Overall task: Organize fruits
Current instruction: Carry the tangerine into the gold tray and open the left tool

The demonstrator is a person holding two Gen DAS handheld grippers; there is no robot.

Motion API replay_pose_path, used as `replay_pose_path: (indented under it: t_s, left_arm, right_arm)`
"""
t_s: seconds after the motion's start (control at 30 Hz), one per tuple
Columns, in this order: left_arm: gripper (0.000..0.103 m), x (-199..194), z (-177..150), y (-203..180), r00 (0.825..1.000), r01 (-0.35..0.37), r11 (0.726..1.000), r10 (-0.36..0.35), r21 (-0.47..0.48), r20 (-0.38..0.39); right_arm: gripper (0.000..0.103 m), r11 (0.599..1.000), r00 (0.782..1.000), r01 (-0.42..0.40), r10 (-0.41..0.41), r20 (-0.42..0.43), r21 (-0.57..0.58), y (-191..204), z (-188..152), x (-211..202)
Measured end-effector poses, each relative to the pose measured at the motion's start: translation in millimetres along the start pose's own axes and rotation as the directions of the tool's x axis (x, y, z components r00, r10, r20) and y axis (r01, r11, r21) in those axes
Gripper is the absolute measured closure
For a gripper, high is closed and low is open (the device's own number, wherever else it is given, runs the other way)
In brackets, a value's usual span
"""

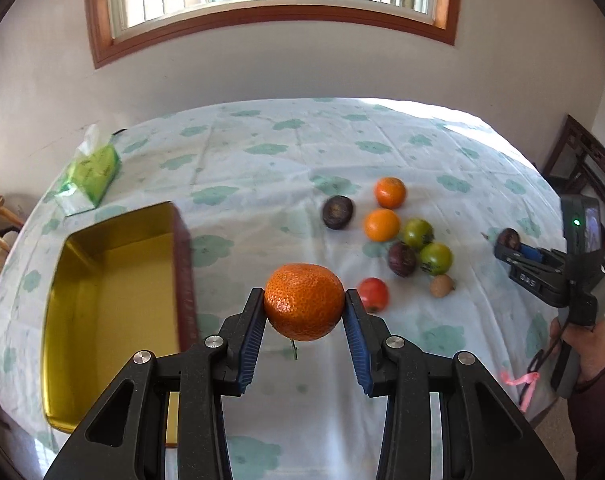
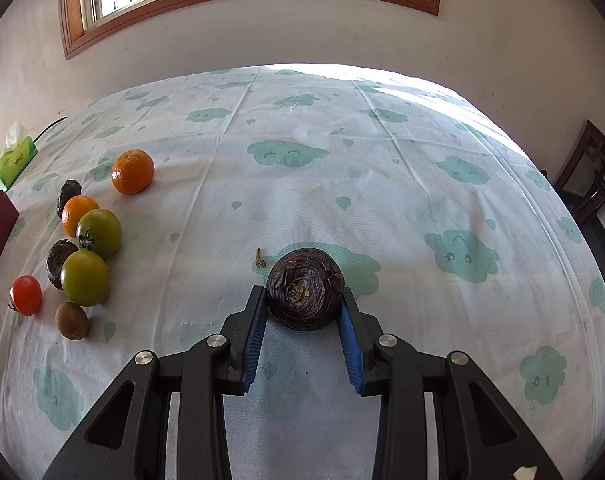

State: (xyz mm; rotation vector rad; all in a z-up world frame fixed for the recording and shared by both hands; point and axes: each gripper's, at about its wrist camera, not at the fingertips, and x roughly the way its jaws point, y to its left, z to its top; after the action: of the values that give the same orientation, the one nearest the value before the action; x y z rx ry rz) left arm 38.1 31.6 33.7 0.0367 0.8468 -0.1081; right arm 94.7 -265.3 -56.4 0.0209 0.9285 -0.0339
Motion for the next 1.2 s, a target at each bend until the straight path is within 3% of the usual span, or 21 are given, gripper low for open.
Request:
replay_pose_path:
  t_s: [0.2, 0.33, 0.57, 1.13, 1.2]
  left_arm:
    - [0.063, 6, -8, 89, 0.986, -0.168, 0.978, 0.164, -0.121, -0.042]
    - [0.063, 13, -25, 129, 0.969, -0.240, 0.960, 0.228, -0.147, -0.092]
    - [0.063, 33, -49, 169, 0.960, -0.251, 0.947, 0.216, -0.201, -0.180]
    - [0.062, 48, -65, 174, 0.950, -0.255, 0.957, 0.221, -0.139, -0.223]
    - [0.057, 47, -65, 174, 0.952, -0.250, 0.959, 0.217, -0.135, -0.217]
  right_arm:
    - [0.070, 1.000, 1.000, 0.001, -0.001, 0.000, -0.001, 0, 0, 0]
    - [0.070, 1.000, 1.000, 0.001, -0.001, -0.001, -0.001, 0, 0, 0]
    - [0.070, 1.000, 1.000, -0.001, 0.001, 0.000, 0.001, 0, 0, 0]
    - [0.071, 1.000, 1.000, -0.001, 0.001, -0.001, 0.000, 0, 0, 0]
    - [0.071, 1.000, 1.000, 0.001, -0.001, -0.001, -0.001, 0, 0, 0]
